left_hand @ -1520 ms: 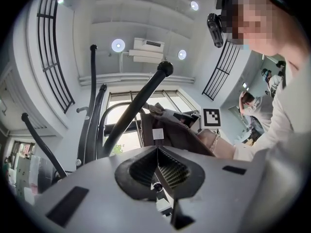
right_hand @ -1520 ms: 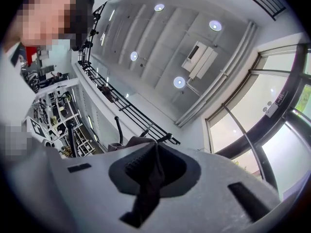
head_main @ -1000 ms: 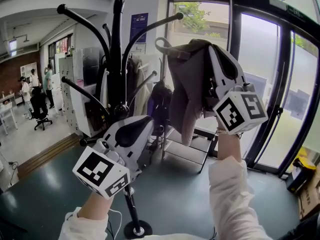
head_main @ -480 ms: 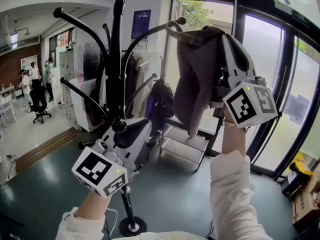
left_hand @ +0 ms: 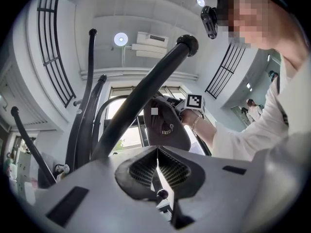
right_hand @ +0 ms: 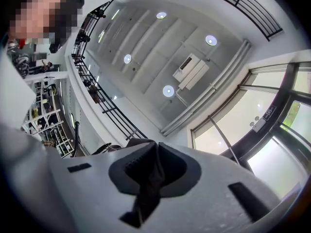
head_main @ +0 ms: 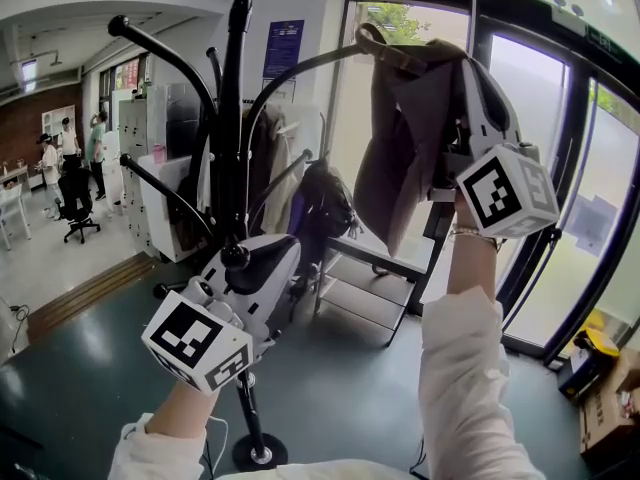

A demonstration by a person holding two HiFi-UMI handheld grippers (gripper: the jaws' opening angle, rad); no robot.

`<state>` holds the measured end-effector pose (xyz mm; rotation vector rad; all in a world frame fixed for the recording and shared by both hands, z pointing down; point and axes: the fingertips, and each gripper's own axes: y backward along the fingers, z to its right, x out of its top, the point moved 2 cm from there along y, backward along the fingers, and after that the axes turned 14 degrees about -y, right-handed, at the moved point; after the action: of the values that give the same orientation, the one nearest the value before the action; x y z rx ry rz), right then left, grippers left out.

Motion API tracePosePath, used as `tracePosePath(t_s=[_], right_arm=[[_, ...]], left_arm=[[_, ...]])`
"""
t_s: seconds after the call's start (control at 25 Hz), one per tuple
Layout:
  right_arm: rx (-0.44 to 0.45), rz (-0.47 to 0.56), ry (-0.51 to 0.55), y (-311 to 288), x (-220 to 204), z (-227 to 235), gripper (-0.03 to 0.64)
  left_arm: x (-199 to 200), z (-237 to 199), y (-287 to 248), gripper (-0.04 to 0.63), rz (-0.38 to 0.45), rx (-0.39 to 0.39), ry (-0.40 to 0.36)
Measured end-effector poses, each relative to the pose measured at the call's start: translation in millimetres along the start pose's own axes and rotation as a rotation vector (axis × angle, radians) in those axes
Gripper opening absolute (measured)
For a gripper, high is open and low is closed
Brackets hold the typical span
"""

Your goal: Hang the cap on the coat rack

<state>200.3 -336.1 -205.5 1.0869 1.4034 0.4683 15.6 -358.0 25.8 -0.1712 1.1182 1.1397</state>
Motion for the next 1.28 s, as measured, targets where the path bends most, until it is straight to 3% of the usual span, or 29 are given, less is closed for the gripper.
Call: tracePosePath(t_s=[0.28, 0.68, 1.28], right_arm=[[-0.042, -0.019, -0.014, 0, -7, 16, 0.018], [-0.038, -0.030, -0.118, 4, -34, 13, 0.018], [0.067, -0.090, -0.096, -6, -65, -45, 0.018]], left_arm=[[4, 1, 3, 0.017, -0.001, 0.007, 0.003], [3, 7, 5, 0.017, -0.020, 0.007, 0.019], [-9, 5, 28, 0.017, -0.048, 0.036, 0.027]])
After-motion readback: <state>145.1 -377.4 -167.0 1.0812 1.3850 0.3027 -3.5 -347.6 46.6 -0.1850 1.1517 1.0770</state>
